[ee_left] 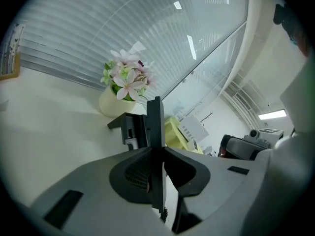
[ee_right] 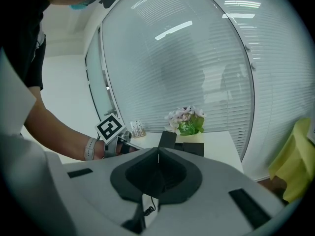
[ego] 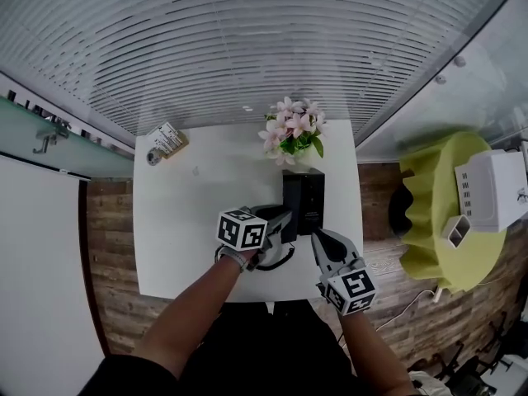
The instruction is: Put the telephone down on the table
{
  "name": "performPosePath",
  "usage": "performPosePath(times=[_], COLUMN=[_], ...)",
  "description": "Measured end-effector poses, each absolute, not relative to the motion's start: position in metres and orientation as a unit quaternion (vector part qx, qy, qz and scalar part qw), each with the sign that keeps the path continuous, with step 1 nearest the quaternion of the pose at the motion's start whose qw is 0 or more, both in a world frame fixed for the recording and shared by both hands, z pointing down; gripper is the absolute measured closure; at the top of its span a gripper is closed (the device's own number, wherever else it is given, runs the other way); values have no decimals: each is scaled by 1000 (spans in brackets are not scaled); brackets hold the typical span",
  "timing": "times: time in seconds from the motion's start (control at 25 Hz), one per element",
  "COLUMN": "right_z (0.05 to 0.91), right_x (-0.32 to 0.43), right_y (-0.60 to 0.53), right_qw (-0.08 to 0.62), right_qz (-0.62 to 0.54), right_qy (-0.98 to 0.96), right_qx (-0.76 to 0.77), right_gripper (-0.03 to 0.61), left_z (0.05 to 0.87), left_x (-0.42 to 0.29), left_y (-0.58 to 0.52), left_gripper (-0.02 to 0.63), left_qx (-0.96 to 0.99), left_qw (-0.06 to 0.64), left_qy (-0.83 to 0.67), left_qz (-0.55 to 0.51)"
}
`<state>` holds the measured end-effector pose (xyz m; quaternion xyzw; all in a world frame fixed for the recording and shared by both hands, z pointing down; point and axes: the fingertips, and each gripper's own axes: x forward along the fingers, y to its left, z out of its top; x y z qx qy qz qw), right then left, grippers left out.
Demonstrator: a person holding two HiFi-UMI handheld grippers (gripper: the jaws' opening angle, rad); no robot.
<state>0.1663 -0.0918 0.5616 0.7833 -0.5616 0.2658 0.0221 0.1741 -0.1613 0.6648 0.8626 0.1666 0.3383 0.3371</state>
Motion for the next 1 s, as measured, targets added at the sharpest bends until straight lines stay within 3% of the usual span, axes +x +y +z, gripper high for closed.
performPosePath(times=[1.0], right_z=[519], right_x=[84], right_y=[-153], right_qw=[35], right_qz=[233], right_qy=[-606], right_qx=[759], right_gripper=[555], left_z=[592], left_x=[67], left_y=[-220], left_gripper=[537], left_qx=[874], left_qw=[325], left_qy=[167], left_qz=[319])
